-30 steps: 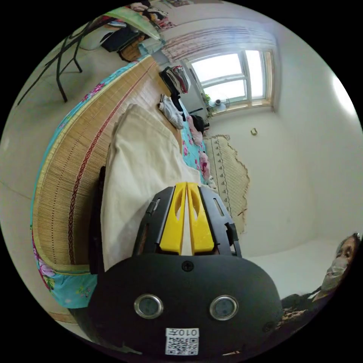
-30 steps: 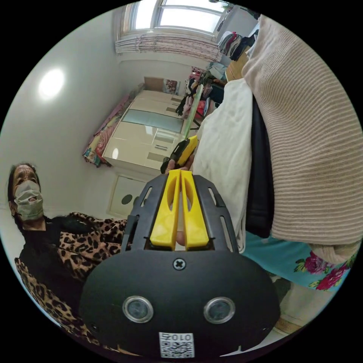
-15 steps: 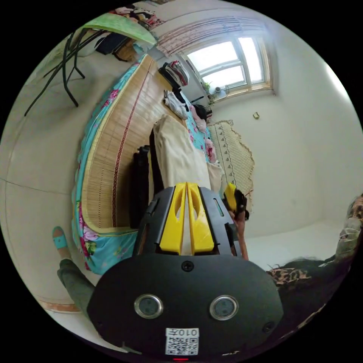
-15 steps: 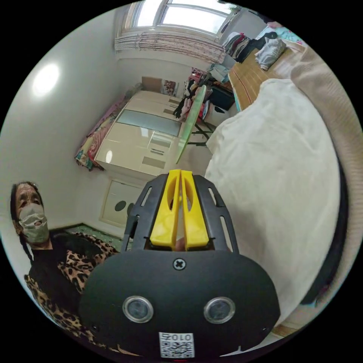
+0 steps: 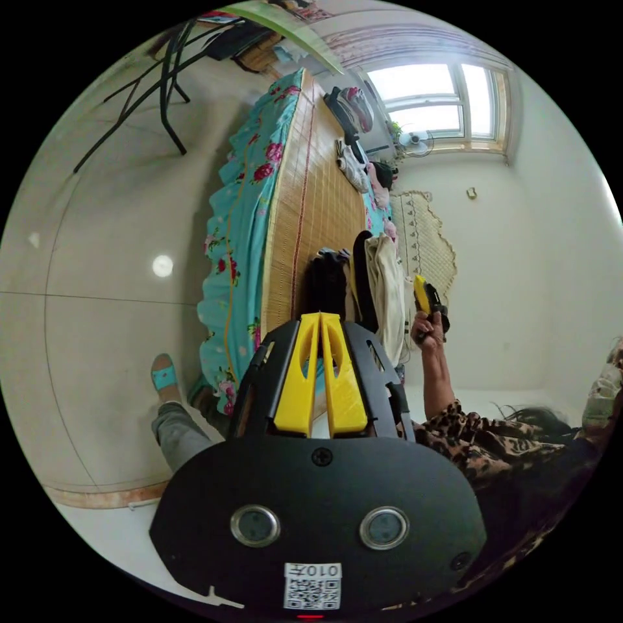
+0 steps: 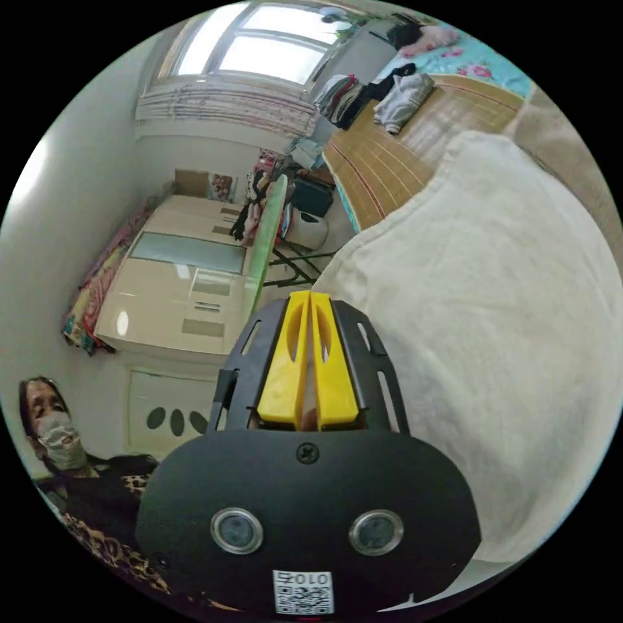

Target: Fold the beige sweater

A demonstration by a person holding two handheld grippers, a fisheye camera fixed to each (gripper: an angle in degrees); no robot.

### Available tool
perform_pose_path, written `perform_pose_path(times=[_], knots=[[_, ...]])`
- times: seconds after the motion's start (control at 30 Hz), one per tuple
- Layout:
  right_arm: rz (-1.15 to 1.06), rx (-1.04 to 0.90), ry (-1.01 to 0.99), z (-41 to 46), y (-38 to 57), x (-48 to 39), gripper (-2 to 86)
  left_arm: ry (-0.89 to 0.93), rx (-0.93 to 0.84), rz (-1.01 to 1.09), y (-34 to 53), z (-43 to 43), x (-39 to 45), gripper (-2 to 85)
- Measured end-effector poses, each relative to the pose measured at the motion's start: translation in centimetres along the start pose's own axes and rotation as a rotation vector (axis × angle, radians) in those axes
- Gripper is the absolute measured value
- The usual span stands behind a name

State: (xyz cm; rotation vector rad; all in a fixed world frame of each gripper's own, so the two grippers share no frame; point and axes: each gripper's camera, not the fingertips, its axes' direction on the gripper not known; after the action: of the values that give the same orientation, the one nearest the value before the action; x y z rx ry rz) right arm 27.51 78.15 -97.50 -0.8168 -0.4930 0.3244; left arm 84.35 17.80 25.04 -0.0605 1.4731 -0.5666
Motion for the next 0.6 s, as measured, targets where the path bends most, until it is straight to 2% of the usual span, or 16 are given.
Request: perform_pose_path(times=[0.03,0.13,0.2,0.23,0.3,0.37,0.47,0.53,0.6], knots=[[-0.013,-0.03,0.047,1.2,-1.4,-1.3,1.9,0.007,0.012,-0.01,-0.5,-0.8,0.6,-0.1],[0.067,-0.068,-0.054,3.7,-3.7,-0.7,2.0,0.051,0.054,-0.017,-0.6,-3.2,3.1,-0.1],[0.124,-0.087,0.033,4.1,-3.8,0.4,1.9,0.053,0.037,0.0,-0.3,-4.2,4.8,-0.1],[0.165,-0.071,-0.056,3.6,-3.6,0.8,1.9,0.053,0.007,0.002,-0.3,-4.6,5.6,-0.1],[0.175,-0.059,-0.093,2.7,-3.5,-0.1,1.9,0.045,-0.009,0.01,-0.3,-5.4,6.8,-0.1],[0.134,-0.07,-0.067,2.3,-3.5,-1.9,1.9,0.058,-0.001,0.013,-0.8,-6.6,8.0,-0.1],[0.106,-0.037,-0.191,1.1,-2.9,-3.4,2.1,0.089,0.042,0.04,-1.4,-8.8,8.7,-0.1],[-0.005,0.026,-0.257,-0.8,-1.7,-6.3,2.1,0.109,0.054,0.037,-2.1,-10.0,8.1,-0.1],[-0.108,0.015,-0.228,-1.6,-0.8,-10.4,2.2,0.138,0.057,0.014,-3.3,-11.2,6.9,-0.1]])
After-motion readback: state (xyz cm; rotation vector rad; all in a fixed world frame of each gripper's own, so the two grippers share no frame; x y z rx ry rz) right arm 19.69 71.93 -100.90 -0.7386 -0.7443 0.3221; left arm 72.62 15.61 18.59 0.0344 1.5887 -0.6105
